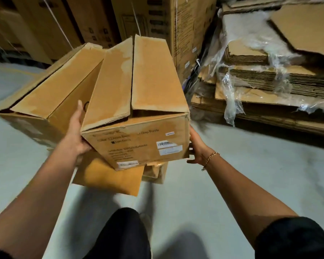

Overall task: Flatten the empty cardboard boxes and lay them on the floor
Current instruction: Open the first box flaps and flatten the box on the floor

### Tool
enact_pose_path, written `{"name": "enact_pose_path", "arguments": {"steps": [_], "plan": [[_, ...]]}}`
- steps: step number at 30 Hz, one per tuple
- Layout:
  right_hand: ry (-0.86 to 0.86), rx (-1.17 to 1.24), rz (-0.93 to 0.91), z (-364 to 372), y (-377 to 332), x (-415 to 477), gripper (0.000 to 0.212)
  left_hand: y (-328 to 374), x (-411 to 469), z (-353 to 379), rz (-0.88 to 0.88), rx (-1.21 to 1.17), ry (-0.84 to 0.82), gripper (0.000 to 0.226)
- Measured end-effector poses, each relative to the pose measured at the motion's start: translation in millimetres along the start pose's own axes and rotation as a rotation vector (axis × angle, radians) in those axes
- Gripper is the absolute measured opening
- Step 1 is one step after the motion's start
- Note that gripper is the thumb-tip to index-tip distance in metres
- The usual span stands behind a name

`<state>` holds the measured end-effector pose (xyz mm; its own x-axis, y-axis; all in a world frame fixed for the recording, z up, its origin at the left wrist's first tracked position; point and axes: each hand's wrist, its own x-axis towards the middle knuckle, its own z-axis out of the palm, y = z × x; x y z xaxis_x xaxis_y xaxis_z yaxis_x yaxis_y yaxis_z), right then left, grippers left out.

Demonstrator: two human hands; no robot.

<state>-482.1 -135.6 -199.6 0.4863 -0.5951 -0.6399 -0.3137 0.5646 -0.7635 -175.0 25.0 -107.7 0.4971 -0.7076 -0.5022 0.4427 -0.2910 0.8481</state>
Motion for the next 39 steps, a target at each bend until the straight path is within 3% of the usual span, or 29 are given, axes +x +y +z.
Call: {"name": "enact_pose_path", "arguments": {"steps": [2,4,6,9,11,13,15,19,23,28,31,34,39], "plan": [[0.030,-0.020,-0.066,3.9,-17.1,-26.3,0.130,18.4,-10.2,-5.2,-0.059,0.238,0.004,0.068],[0.018,-0.011,-0.137,11.7,-43.6,-54.6,0.112,23.8,-27.2,-6.0,-0.102,0.390,0.020,0.066],[-0.009,-0.032,-0.142,19.2,-74.2,-76.2,0.085,20.7,-40.1,1.8,-0.093,0.342,0.031,0.070],[0.055,-0.092,-0.145,25.9,-88.7,-82.1,0.076,10.2,-60.3,15.1,-0.042,0.274,0.027,0.060],[0.099,-0.101,-0.191,28.6,-80.7,-88.5,0.060,-2.5,-65.2,17.9,-0.014,0.248,0.020,0.078],[0.129,-0.074,-0.229,22.0,-62.3,-98.9,0.050,-19.6,-64.9,19.1,-0.006,0.192,0.010,0.104],[0.163,-0.045,-0.255,5.4,-38.5,-114.9,0.044,-38.5,-75.7,30.0,0.001,0.175,0.007,0.112],[0.243,0.020,-0.307,-47.7,20.0,-159.6,0.047,-93.6,-123.1,81.3,0.038,0.155,-0.015,0.091],[0.333,0.085,-0.297,-116.4,93.6,-205.9,0.052,-194.1,-152.5,133.8,0.091,0.145,-0.113,0.064],[0.484,0.171,-0.150,-175.2,185.6,-192.1,0.064,-307.3,-127.6,178.4,-0.060,0.092,-0.201,0.047],[0.535,0.266,-0.050,-197.2,234.9,-148.4,0.061,-340.3,-94.5,193.5,-0.220,0.162,-0.219,0.062],[0.546,0.313,0.062,-208.1,274.1,-114.2,0.030,-369.2,-55.6,200.8,-0.323,0.286,-0.199,0.077],[0.540,0.357,0.062,-235.5,300.0,-81.6,0.055,-398.6,2.9,211.7,-0.363,0.369,-0.215,0.073]]}}
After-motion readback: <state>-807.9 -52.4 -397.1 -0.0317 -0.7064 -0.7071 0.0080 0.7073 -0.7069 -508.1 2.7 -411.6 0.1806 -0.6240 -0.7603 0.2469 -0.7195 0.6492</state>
